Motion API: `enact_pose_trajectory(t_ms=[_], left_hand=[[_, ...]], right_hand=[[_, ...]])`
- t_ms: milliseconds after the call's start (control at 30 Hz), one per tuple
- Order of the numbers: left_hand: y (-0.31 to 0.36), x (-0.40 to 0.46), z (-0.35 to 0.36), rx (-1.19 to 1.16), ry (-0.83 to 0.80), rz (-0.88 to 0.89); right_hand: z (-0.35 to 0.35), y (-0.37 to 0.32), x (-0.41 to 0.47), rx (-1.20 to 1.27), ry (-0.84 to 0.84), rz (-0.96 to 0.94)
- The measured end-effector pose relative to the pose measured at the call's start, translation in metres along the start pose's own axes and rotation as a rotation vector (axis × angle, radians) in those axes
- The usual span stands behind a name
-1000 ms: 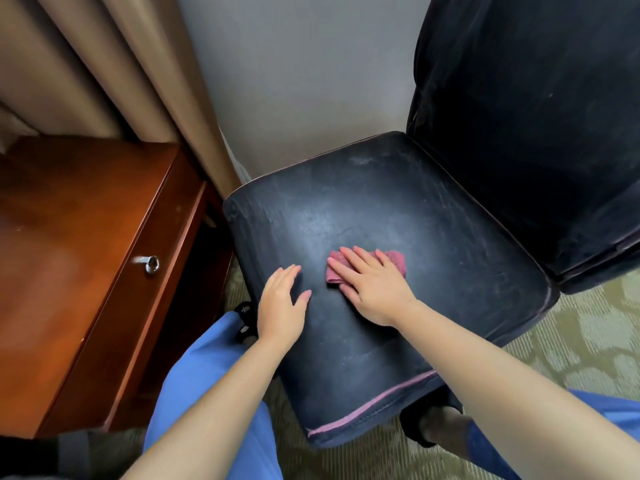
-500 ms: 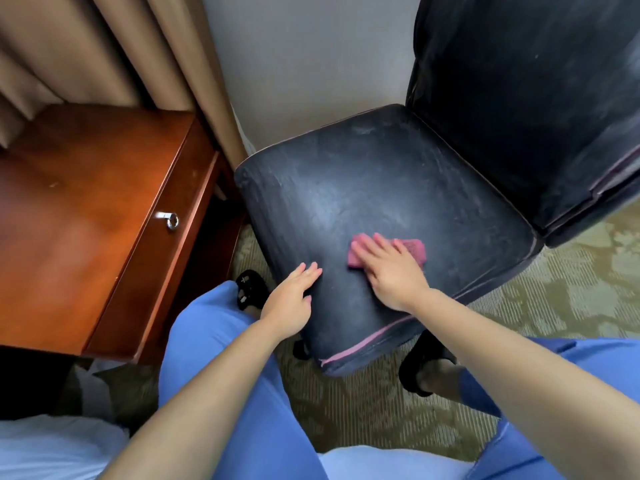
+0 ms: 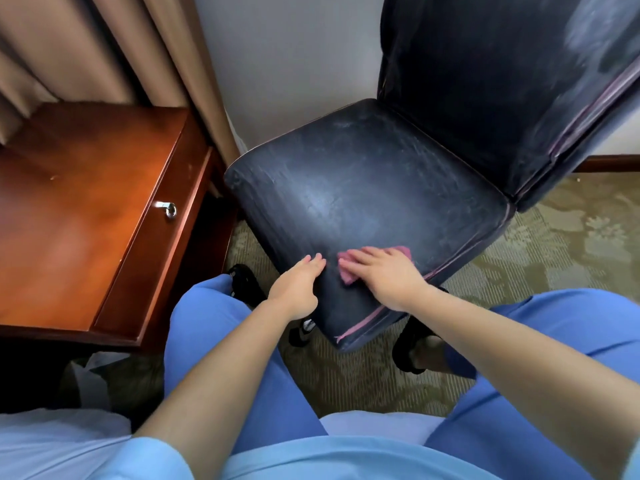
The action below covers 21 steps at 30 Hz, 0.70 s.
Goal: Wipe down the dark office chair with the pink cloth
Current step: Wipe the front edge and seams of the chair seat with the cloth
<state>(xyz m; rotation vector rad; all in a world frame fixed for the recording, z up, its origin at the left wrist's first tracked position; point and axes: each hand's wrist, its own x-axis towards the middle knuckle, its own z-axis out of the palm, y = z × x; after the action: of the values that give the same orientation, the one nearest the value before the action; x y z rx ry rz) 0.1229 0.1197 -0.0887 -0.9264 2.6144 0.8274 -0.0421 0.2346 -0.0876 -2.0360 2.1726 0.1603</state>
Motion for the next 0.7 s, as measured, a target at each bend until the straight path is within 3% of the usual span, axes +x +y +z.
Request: enact_pose_trajectory(t_ms=[100, 233, 400, 467, 567, 700], left_hand=[[0.005, 0.003, -0.002, 0.131, -0.067, -0.013], [0.013, 0.0, 0.002, 0.236, -0.11, -0.017], [0.018, -0.001, 0.01, 0.306, -0.125, -0.042], [0.018, -0.001, 0.012, 0.332, -0.137, -0.041], [0.018, -0.003, 0.015, 0.399, -0.135, -0.047], [0.022, -0.003, 0.015, 0.376, -0.164, -0.068]], right_hand=[[-0.005, 0.006, -0.005, -0.061, 0.008, 0.107], [0.003, -0.009, -0.021, -0.164, -0.059, -0.215], [0.011, 0.024, -0.034, -0.018, 0.089, 0.07], [0.021, 0.016, -0.045, -0.041, 0.159, -0.033], [0.023, 0.015, -0.053, -0.114, 0.101, -0.327], [0.015, 0.043, -0.047, -0.146, 0.134, -0.423]])
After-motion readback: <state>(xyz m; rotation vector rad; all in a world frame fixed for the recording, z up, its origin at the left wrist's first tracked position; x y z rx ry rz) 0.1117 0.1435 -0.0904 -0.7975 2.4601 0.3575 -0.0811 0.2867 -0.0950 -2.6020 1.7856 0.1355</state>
